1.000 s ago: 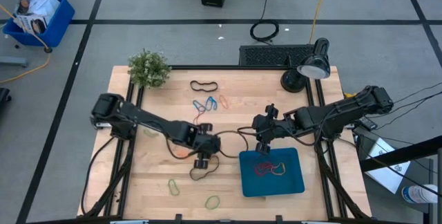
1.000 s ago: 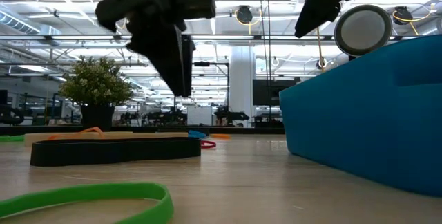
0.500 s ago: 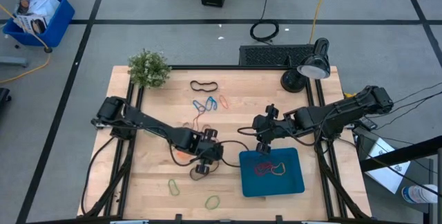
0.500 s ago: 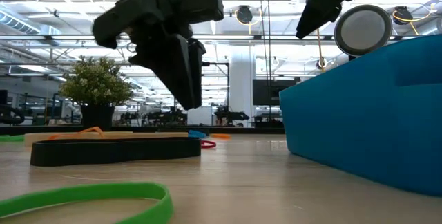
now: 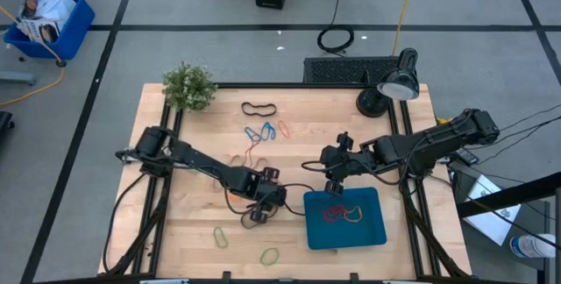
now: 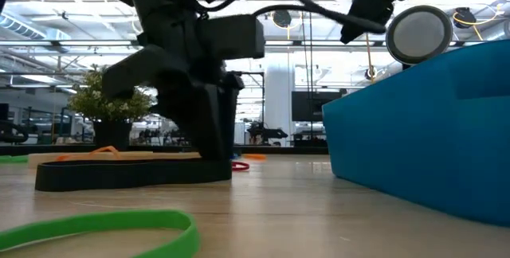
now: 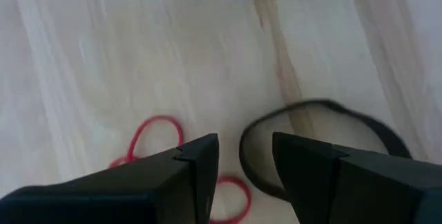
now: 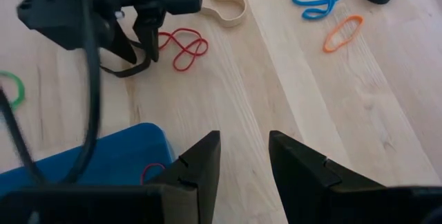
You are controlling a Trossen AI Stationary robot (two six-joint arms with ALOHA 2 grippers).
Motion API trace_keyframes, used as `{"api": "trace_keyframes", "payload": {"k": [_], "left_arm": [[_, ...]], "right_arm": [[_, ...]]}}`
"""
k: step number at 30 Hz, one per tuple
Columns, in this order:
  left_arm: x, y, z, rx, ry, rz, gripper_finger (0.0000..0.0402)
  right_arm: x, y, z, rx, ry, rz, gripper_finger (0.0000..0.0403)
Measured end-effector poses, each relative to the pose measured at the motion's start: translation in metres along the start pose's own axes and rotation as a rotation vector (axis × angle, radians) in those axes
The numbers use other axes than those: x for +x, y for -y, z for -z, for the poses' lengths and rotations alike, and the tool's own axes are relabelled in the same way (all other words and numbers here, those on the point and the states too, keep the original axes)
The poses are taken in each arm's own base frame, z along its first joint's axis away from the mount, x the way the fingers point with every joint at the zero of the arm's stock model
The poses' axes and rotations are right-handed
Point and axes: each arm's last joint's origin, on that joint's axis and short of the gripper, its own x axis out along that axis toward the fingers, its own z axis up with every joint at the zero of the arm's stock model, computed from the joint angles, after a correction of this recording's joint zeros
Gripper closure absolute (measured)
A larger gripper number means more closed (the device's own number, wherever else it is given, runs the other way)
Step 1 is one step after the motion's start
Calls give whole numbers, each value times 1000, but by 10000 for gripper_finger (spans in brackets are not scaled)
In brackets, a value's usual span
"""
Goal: Pick and place rubber bands into bin
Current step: Put the black rubber band into the blue bin
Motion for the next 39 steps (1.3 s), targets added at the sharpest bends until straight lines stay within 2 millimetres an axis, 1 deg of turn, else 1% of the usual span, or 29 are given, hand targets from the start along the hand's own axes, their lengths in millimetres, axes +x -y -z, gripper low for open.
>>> {"api": "trace_keyframes", "payload": {"k": [6, 21, 24, 30, 31, 32, 36, 39], "left_arm": [[9, 1, 1, 1, -19, 5, 256], [7, 1, 2, -2, -16, 4, 261], [7, 1, 1, -2, -16, 5, 288], [8, 1, 2, 0, -17, 11, 379], [8, 1, 2, 0, -17, 10, 389], [8, 1, 2, -2, -17, 8, 392], [7, 1, 2, -2, -18, 6, 383], [-5, 0, 4, -5, -33, 6, 393]], "right_arm": [[0, 0, 0, 0, -1, 0, 284], [0, 0, 0, 0, -1, 1, 284], [0, 0, 0, 0, -1, 0, 284], [0, 0, 0, 0, -1, 0, 284], [0, 0, 0, 0, -1, 1, 284], [0, 0, 0, 0, -1, 1, 284], [0, 0, 0, 0, -1, 1, 284], [0, 0, 0, 0, -2, -1, 284]]}}
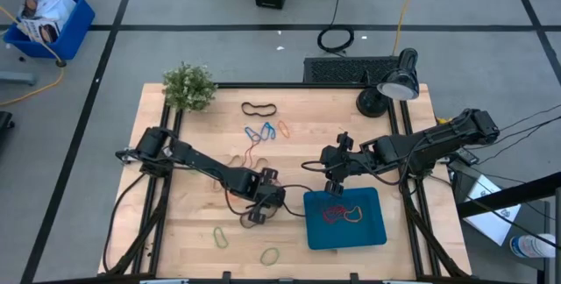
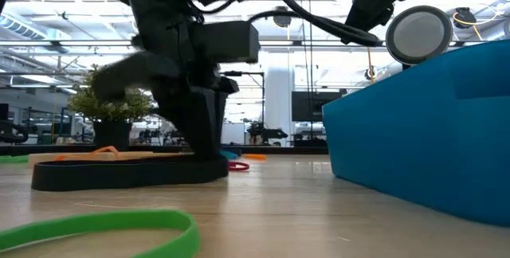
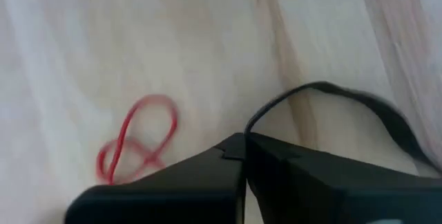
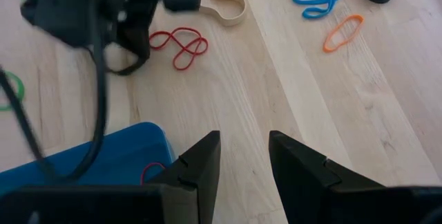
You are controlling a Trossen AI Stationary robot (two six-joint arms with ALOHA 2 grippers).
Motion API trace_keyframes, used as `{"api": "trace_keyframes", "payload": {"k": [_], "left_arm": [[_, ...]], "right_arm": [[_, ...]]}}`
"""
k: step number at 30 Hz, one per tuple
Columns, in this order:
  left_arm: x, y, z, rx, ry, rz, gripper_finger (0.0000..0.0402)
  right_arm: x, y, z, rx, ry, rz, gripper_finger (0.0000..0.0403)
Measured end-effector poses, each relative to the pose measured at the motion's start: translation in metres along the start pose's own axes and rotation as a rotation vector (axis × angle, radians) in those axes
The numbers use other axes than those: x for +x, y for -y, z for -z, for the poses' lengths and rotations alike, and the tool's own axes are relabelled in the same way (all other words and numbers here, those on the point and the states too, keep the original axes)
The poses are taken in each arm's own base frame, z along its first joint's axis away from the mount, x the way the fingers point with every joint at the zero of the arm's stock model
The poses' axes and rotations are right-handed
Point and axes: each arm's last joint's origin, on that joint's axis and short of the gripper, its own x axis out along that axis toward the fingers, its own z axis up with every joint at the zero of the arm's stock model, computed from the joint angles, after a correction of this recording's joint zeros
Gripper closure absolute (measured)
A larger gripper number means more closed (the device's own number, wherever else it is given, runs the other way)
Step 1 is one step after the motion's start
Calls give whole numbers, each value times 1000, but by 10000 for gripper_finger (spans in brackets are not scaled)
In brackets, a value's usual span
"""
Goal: Pick and place rubber bands into bin
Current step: Put the black rubber band into the blue bin
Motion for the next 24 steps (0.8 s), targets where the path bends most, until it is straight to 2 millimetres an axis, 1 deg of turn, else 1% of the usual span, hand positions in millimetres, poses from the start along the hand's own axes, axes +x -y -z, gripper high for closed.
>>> {"api": "trace_keyframes", "payload": {"k": [1, 3, 7, 11, 14, 16, 19, 21, 24], "left_arm": [[-8, -2, -1, -11, 17, -2, 395], [-29, -5, -4, -30, 56, -15, 392], [-78, -15, -8, -51, 186, -77, 389], [-136, -25, -8, -72, 377, -157, 395], [-173, -31, -7, -91, 531, -225, 389], [-193, -33, -7, -76, 632, -250, 392], [-215, -35, -9, -46, 764, -281, 396], [-221, -36, -11, -26, 814, -296, 391], [-224, -35, -13, 2, 841, -292, 390]], "right_arm": [[0, 0, 0, 0, -2, -6, 284], [0, -1, 0, 1, -15, -36, 284], [0, -3, 0, 4, -21, -79, 284], [0, -4, -3, 13, 7, -92, 284], [-1, -7, -8, 28, 57, -118, 284], [-2, -10, -12, 28, 87, -161, 284], [-3, -14, -19, 4, 148, -248, 284], [-5, -18, -24, -14, 197, -306, 284], [-9, -22, -32, -48, 282, -375, 284]]}}
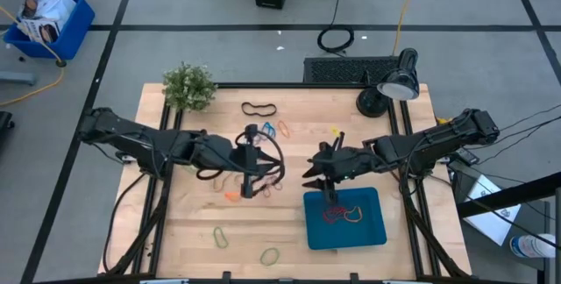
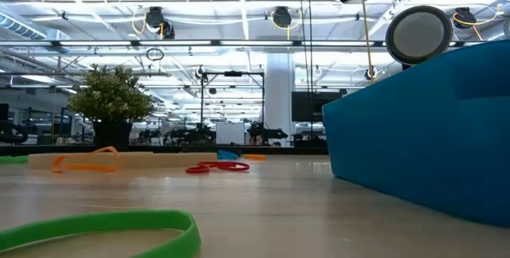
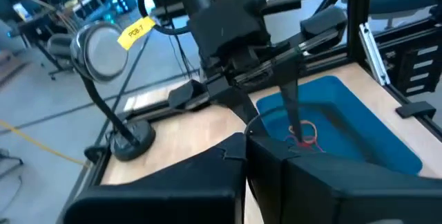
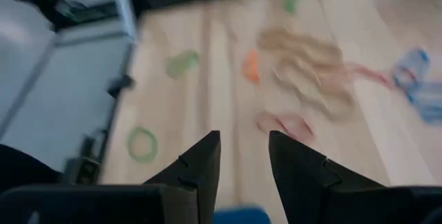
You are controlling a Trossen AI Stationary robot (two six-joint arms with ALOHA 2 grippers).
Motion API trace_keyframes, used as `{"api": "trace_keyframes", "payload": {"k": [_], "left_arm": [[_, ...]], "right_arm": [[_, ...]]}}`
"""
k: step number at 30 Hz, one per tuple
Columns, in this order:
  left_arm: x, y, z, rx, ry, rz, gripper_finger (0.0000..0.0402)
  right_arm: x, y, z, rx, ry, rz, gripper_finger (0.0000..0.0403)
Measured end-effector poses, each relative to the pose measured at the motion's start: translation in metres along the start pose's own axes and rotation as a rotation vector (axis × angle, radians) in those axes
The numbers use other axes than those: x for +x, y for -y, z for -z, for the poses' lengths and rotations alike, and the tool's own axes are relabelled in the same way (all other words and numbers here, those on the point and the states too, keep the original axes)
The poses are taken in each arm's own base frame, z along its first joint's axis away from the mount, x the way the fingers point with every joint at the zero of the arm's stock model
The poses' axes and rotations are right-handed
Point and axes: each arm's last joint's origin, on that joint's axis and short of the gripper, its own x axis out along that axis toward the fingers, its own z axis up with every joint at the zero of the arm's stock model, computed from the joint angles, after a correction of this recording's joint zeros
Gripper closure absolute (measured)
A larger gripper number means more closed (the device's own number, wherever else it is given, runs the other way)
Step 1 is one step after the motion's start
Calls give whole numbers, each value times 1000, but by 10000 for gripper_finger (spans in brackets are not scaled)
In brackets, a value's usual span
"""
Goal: Pick and place rubber bands into bin
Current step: Put the black rubber band into the blue bin
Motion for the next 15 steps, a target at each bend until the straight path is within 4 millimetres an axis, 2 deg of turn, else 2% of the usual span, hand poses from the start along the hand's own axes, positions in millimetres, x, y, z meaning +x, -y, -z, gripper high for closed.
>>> {"api": "trace_keyframes", "payload": {"k": [8, 15], "left_arm": [[9, 1, 2, 1, 2, -34, 389], [14, 3, 2, 1, 12, -33, 390]], "right_arm": [[-1, -8, -23, -63, 241, -69, 284], [1, -8, -26, -80, 274, -70, 284]]}}
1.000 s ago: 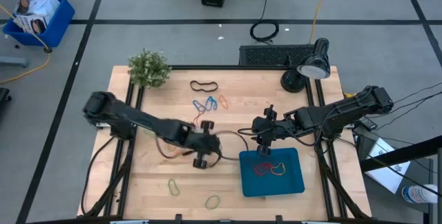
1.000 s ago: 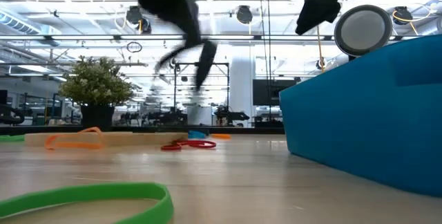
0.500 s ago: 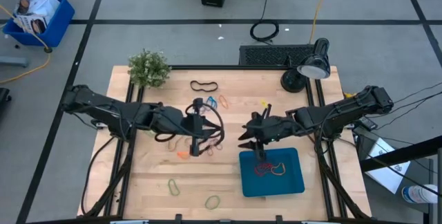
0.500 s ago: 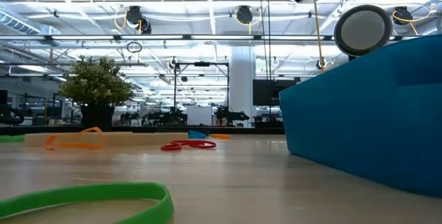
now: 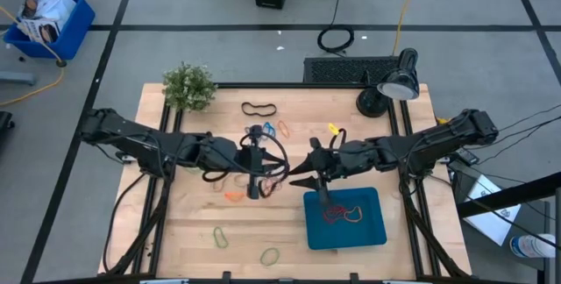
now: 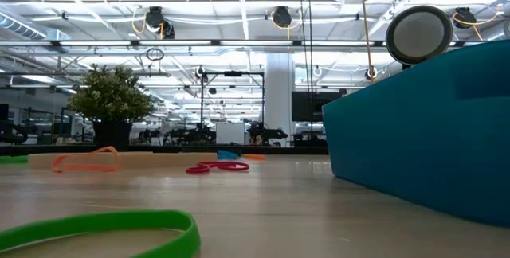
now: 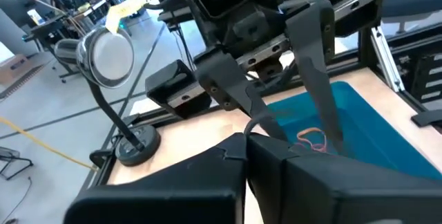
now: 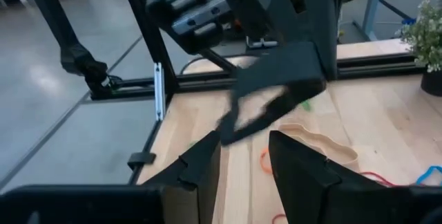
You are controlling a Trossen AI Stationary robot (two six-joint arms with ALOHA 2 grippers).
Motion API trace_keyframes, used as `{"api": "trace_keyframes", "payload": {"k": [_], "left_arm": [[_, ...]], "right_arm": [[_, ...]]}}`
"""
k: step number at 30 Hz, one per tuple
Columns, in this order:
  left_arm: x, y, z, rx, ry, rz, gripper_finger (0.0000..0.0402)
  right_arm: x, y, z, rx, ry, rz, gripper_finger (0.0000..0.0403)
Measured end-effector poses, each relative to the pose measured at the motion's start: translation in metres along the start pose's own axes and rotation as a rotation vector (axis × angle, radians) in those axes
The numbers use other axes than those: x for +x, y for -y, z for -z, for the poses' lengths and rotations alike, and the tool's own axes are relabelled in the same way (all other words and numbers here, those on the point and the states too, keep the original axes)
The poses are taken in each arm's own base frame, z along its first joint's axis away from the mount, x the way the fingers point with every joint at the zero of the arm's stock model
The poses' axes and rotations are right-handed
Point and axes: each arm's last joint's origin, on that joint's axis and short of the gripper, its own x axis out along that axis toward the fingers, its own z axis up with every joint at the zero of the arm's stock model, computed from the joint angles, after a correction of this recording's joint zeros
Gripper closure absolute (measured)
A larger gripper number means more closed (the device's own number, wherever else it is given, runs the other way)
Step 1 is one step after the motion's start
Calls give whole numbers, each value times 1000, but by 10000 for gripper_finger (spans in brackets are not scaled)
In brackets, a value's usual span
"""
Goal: Pick and place rubber bands into bin
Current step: Put the black rubber band into the blue bin
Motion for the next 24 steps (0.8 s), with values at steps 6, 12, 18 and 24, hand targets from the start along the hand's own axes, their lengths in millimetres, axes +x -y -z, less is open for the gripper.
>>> {"api": "trace_keyframes", "payload": {"k": [6, 12, 18, 24], "left_arm": [[0, 0, -1, -3, 11, -1, 396], [0, 0, -2, -4, 18, -3, 391], [0, 0, -2, -1, 17, -3, 387], [0, 0, -2, 0, 15, -8, 396]], "right_arm": [[3, 1, 2, 0, -8, 8, 284], [5, 1, -2, 13, 36, 0, 284], [5, 1, -3, 19, 55, -9, 286], [4, 0, -7, 20, 92, -21, 310]]}}
